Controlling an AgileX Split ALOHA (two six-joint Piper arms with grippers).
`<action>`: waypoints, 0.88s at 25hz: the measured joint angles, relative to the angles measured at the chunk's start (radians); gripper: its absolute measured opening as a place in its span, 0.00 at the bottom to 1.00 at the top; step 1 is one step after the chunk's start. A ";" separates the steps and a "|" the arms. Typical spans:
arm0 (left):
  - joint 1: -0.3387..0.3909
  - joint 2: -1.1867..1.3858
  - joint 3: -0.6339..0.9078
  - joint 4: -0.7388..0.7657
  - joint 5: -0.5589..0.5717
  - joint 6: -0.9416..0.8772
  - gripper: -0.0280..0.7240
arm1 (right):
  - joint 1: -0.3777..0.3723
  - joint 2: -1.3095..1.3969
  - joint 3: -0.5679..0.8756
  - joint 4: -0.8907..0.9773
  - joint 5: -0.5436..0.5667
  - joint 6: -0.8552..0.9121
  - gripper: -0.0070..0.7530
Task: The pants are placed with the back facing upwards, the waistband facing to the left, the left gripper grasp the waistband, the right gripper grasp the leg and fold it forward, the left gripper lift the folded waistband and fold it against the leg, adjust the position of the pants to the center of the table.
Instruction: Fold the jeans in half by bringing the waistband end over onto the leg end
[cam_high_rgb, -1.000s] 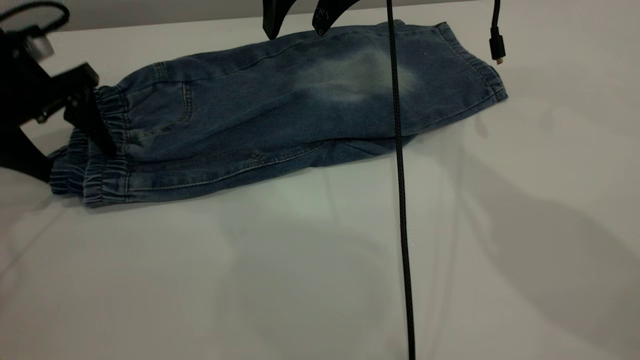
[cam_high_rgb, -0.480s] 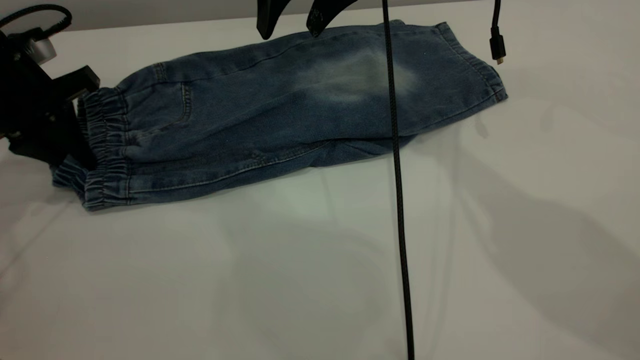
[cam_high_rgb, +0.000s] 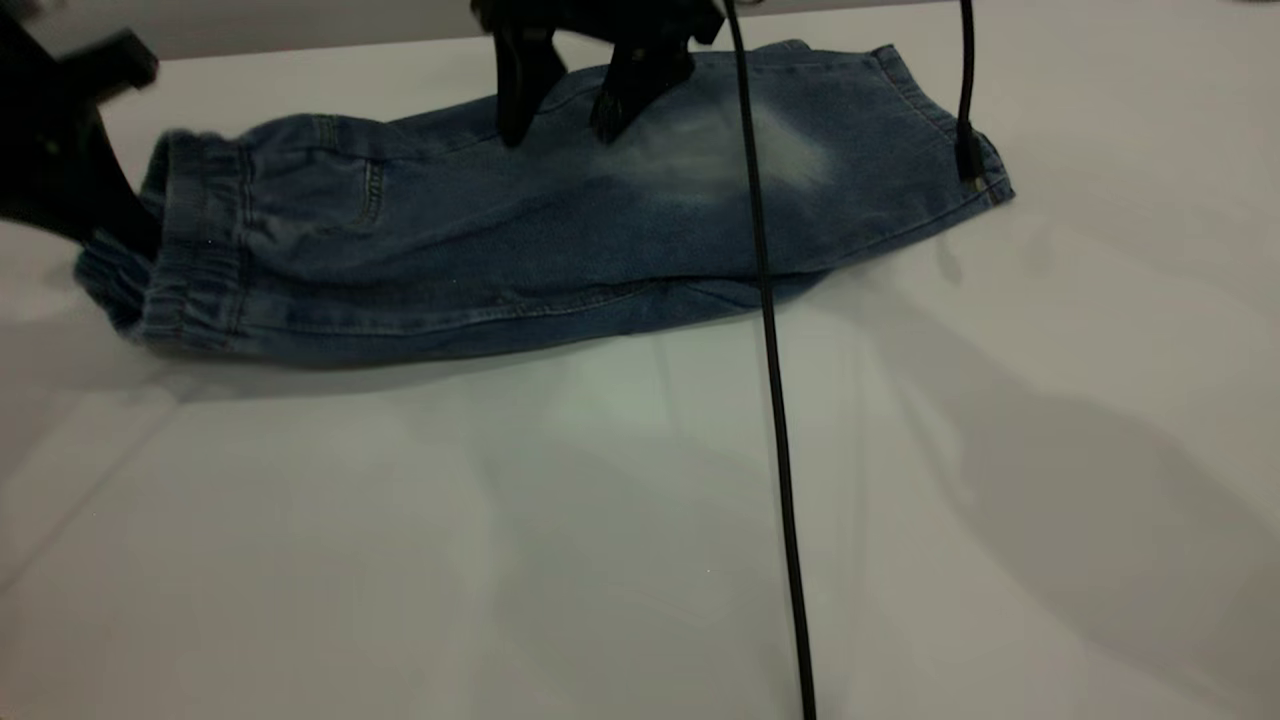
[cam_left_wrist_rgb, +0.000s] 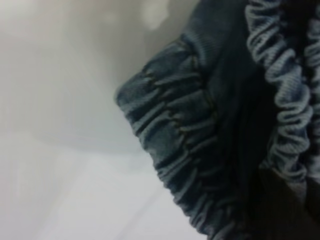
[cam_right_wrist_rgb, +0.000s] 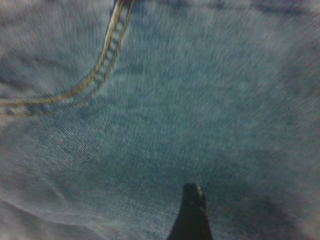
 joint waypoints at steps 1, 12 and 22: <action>0.000 -0.019 0.000 0.000 0.000 0.006 0.10 | 0.008 0.010 0.000 -0.001 -0.001 0.000 0.68; -0.033 -0.153 0.000 -0.081 0.014 0.066 0.10 | 0.148 0.045 0.000 0.045 -0.010 -0.022 0.68; -0.050 -0.206 0.000 -0.076 0.060 0.095 0.10 | 0.092 -0.010 -0.099 -0.101 0.108 -0.016 0.68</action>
